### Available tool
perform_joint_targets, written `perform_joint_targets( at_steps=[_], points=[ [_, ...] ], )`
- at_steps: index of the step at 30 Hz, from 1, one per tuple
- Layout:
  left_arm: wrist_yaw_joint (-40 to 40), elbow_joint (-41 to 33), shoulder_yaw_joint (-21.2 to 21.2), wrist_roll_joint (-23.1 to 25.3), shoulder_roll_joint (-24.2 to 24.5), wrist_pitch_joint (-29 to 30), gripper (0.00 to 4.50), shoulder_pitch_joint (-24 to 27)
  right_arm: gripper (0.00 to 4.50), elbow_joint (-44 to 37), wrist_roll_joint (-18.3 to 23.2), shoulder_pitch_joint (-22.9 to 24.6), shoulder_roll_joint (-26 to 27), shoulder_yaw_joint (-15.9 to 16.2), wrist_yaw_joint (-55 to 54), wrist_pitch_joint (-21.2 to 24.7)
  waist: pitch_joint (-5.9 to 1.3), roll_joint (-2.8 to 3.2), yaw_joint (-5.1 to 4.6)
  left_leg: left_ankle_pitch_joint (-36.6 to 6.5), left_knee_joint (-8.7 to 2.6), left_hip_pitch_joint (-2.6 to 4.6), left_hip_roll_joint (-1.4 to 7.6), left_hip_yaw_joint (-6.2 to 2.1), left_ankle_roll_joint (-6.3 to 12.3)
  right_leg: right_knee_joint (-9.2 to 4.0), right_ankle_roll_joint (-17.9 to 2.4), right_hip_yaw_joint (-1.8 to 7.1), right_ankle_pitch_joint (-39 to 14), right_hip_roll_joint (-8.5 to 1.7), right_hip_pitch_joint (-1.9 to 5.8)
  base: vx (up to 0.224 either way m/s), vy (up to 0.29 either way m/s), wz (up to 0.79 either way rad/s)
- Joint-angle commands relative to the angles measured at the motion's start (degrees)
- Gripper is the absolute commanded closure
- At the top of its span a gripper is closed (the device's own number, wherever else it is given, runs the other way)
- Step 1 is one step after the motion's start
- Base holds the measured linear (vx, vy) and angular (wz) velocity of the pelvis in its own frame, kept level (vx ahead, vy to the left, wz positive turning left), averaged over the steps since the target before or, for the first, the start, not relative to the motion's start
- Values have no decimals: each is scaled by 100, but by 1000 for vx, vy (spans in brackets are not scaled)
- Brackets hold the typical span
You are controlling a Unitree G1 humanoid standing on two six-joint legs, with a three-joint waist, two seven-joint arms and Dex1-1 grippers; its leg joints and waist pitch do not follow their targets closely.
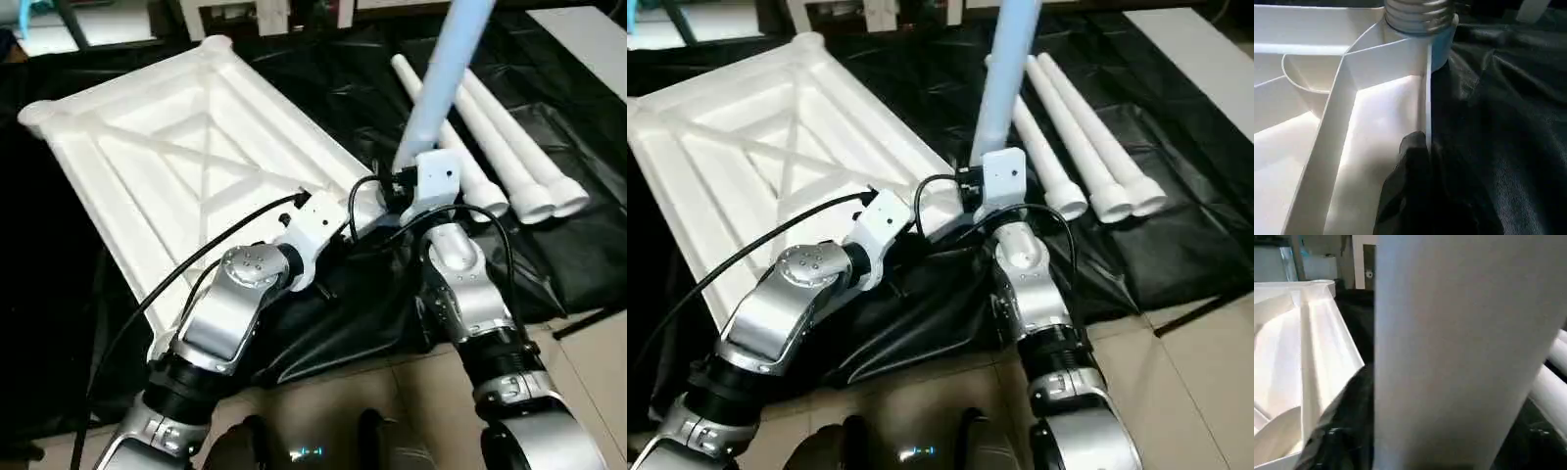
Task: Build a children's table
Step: Rotate leg to tighten
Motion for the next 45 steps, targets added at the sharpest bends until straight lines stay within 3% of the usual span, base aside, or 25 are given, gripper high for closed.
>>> perform_joint_targets(
  at_steps=[1, 7, 9, 13, 14, 15, 16, 21, 23, 24, 28, 32, 37, 39, 41, 43, 45],
  points=[
    [-285, -229, -100, -152, 106, -75, 450, 115, 129, -127, 61, 126, -209, -179, 118, 149, -456, -24, 20, -1077, -312, 148, 205, -61, 702, -283, -1349, 149, -653, -97, 338, 0, 0, 0],
    [-426, -336, -145, -226, 289, -82, 450, 222, 73, -529, 273, 268, -506, -237, 704, 341, -445, -30, 39, -1081, -314, 136, 214, -66, 716, -288, -1368, 153, -720, -106, 360, 0, 0, 0],
    [-566, -408, -177, -287, 410, -136, 450, 260, 57, -971, 690, 442, -676, -276, 1335, 647, -452, -25, 66, -1073, -313, 152, 228, -74, 750, -282, -1361, 157, -712, -115, 370, 0, 0, 0],
    [-721, -474, -204, -348, 549, -199, 450, 296, 57, -1281, 928, 561, -862, -230, 1823, 839, -444, -10, 127, -936, -307, 151, 232, -60, 785, -279, -1472, 161, -657, -117, 353, 0, 0, 0],
    [-929, -542, -226, -417, 732, -304, 450, 352, 57, -1581, 1155, 700, -1139, -143, 2424, 1080, -442, 16, 138, -961, -309, 157, 227, -65, 779, -283, -1478, 159, -699, -118, 358, 0, 0, 0],
    [-1003, -562, -236, -439, 793, -357, 450, 374, 57, -1655, 1205, 740, -1226, -121, 2586, 1131, -452, 3, 171, -949, -301, 177, 242, -66, 790, -273, -1473, 167, -640, -120, 369, 0, 0, 0],
    [-1098, -588, -248, -467, 871, -423, 450, 401, 57, -1748, 1269, 793, -1337, -92, 2793, 1197, -447, 38, 175, -925, -308, 168, 239, -76, 793, -261, -1503, 160, -607, -110, 370, 0, 0, 0],
    [-1859, -924, -404, -759, 1382, -862, 450, 678, 57, -2127, 1803, 1163, -2016, -115, 4076, 1582, -442, 29, 228, -1046, -311, 178, 259, -72, 791, -274, -1578, 168, -659, -133, 373, 0, 0, 0],
    [-1962, -979, -459, -797, 1445, -945, 450, 725, 57, -2133, 1823, 1254, -2165, -127, 4329, 1534, -438, -4, 236, -1044, -317, 176, 269, -65, 778, -280, -1573, 176, -716, -138, 369, 0, 0, 0],
    [-1978, -974, -504, -773, 1469, -1001, 450, 733, 57, -2126, 1849, 1304, -2255, -137, 4479, 1536, -437, 15, 257, -1079, -314, 183, 266, -68, 762, -279, -1570, 174, -806, -138, 361, 0, 0, 0],
    [-1970, -863, -679, -642, 1519, -1255, 450, 735, 57, -2029, 1926, 1475, -2634, -168, 5106, 1540, -426, -13, 299, -1222, -311, 211, 278, -50, 755, -314, -1517, 190, -1038, -141, 345, 0, 0, 0],
    [-1981, -768, -751, -609, 1561, -1431, 450, 729, 57, -1968, 1997, 1527, -2847, -144, 5531, 1598, -433, 0, 293, -1268, -314, 181, 276, -67, 719, -315, -1458, 191, -1223, -162, 351, 0, 0, 0],
    [-2083, -720, -780, -626, 1587, -1530, 450, 713, 102, -1596, 1895, 1355, -2955, 24, 5966, 1436, -445, -19, 276, -1285, -300, 163, 265, -70, 726, -318, -1480, 182, -1298, -167, 357, 0, 0, 0],
    [-2082, -703, -794, -623, 1598, -1557, 450, 706, 126, -1530, 1878, 1307, -2961, 62, 6048, 1416, -470, -67, 273, -1151, -281, 175, 270, -56, 780, -307, -1503, 190, -1225, -164, 357, 0, 0, 0],
    [-2060, -671, -804, -619, 1608, -1592, 450, 693, 137, -1484, 1890, 1252, -2971, 87, 6144, 1448, -476, -45, 278, -1057, -275, 162, 270, -67, 828, -285, -1521, 182, -1158, -162, 365, 0, 0, 0],
    [-2033, -639, -812, -620, 1620, -1629, 450, 685, 158, -1437, 1905, 1208, -2972, 92, 6218, 1465, -490, -89, 268, -957, -257, 160, 266, -54, 891, -271, -1560, 183, -1026, -154, 370, 0, 0, 0],
    [-2020, -627, -806, -613, 1617, -1643, 450, 693, 171, -1399, 1891, 1189, -2956, 84, 6266, 1450, -495, -86, 271, -914, -250, 163, 268, -52, 925, -264, -1573, 185, -1019, -156, 367, 0, 0, 0]
  ],
)
